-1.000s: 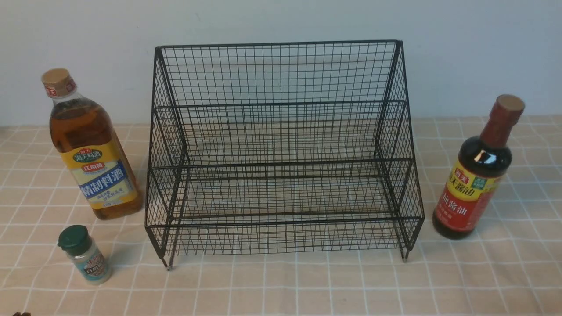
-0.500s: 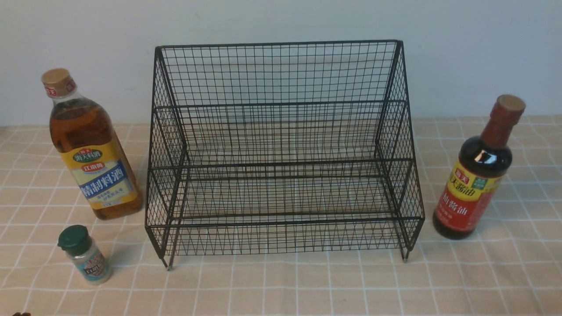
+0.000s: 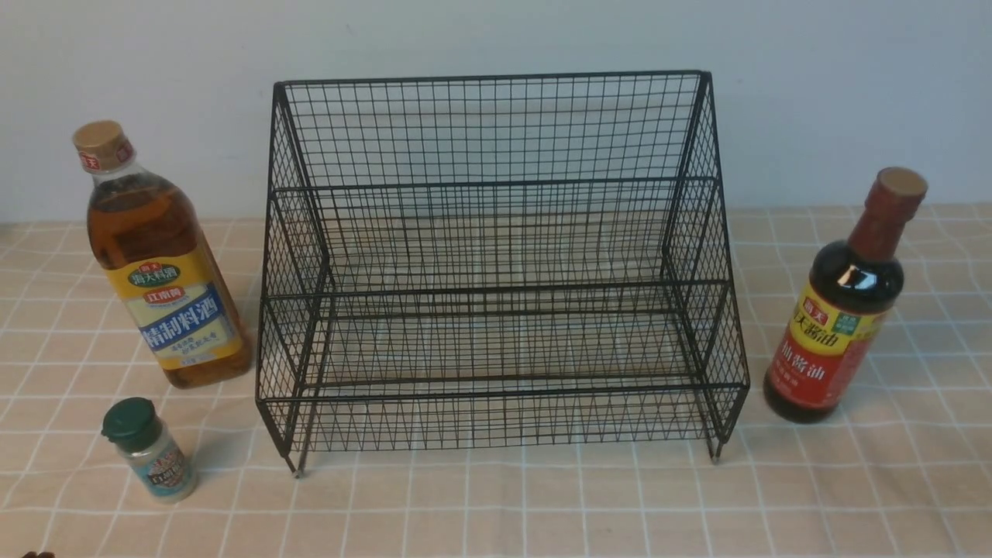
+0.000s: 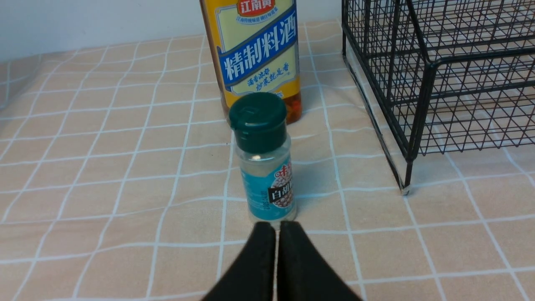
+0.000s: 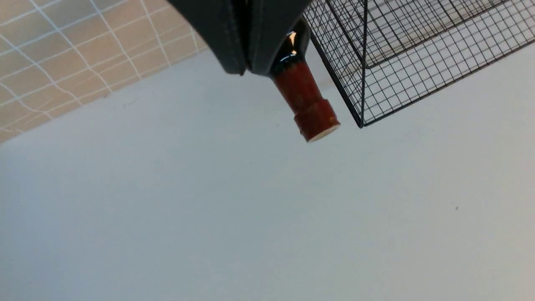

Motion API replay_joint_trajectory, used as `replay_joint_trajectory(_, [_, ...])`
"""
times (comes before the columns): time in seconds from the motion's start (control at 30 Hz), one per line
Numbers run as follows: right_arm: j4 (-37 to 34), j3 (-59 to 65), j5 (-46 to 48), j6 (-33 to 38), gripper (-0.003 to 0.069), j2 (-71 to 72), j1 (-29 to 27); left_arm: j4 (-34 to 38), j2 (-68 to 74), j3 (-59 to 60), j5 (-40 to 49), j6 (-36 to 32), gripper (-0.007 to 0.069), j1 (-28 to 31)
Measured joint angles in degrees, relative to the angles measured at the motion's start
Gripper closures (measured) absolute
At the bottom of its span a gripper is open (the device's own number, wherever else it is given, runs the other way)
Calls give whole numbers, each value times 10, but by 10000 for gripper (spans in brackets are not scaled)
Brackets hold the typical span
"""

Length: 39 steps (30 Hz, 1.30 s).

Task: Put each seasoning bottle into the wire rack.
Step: Use the right arm to grab the condiment bottle closest to it

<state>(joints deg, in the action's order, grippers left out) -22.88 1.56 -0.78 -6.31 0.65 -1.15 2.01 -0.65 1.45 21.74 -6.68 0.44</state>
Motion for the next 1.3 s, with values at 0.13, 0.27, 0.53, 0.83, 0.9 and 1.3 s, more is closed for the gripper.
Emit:
replay_joint_trajectory(0.13, [-6, 0, -17, -6, 673, 0, 0, 0, 0, 0, 0, 0, 631, 0])
replay_joint_trajectory(0.27, [-20, 0, -92, -47, 673, 0, 0, 0, 0, 0, 0, 0, 631, 0])
replay_joint_trajectory(0.53, [95, -133, -59, -66, 673, -65, 0, 0, 0, 0, 0, 0, 631, 0])
replay_joint_trajectory(0.83, [179, -292, -9, -79, 641, -325, 23, 0, 0, 0, 0, 0, 631, 0])
replay_joint_trajectory(0.9, [219, -331, -8, -77, 621, -397, 49, 0, 0, 0, 0, 0, 631, 0])
replay_joint_trajectory(1.3, [309, -466, -7, -79, 285, -647, 92, 0, 0, 0, 0, 0, 631, 0])
